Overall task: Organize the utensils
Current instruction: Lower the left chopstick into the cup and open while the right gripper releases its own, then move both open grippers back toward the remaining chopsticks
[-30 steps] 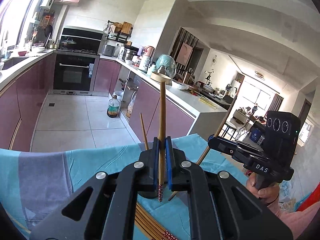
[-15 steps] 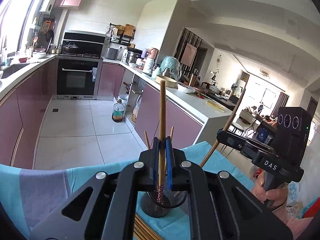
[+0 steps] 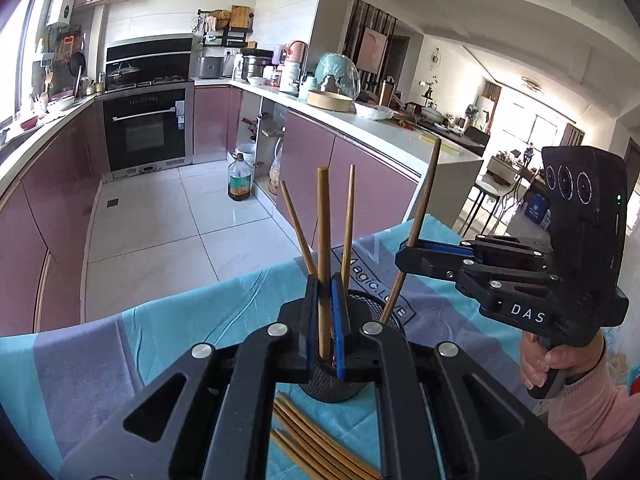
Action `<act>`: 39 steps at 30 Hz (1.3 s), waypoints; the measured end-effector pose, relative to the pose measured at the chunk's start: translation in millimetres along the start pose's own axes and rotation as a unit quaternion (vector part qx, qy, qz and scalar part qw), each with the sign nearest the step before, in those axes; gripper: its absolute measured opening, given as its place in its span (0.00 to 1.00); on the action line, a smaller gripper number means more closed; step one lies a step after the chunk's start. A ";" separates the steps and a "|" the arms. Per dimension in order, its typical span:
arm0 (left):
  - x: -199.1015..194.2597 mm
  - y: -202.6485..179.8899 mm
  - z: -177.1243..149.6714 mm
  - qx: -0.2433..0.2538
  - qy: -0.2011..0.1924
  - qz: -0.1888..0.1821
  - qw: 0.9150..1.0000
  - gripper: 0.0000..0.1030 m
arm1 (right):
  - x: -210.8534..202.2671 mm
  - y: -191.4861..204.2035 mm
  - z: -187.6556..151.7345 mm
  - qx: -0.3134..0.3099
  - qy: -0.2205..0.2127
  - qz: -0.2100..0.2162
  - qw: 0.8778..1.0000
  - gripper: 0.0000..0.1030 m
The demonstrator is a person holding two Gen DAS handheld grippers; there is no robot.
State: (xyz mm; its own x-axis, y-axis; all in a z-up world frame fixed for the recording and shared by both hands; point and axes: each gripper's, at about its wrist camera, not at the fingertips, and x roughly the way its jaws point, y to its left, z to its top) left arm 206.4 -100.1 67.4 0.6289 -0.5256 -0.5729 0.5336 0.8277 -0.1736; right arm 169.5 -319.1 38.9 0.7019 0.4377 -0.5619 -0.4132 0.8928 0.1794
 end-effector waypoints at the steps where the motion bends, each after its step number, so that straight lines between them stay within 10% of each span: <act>1: 4.2 1.2 -1.5 0.003 0.005 -0.001 1.000 0.07 | 2.5 0.8 -1.4 -0.001 0.006 0.000 1.000 0.05; 27: 45.2 29.5 -2.1 -0.037 0.021 0.022 0.999 0.08 | 24.7 -11.1 -0.8 0.042 0.019 -0.009 0.999 0.18; 39: 9.0 15.1 -18.6 -0.017 -0.034 0.076 0.996 0.46 | -2.7 12.9 -11.3 0.023 -0.014 0.003 1.000 0.39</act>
State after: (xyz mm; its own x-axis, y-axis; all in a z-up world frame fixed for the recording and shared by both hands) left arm 209.5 -88.7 44.7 0.7387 -0.4051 -0.5387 0.4108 0.9042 -0.1167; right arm 155.7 -310.0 33.5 0.7154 0.4461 -0.5378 -0.3910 0.8934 0.2210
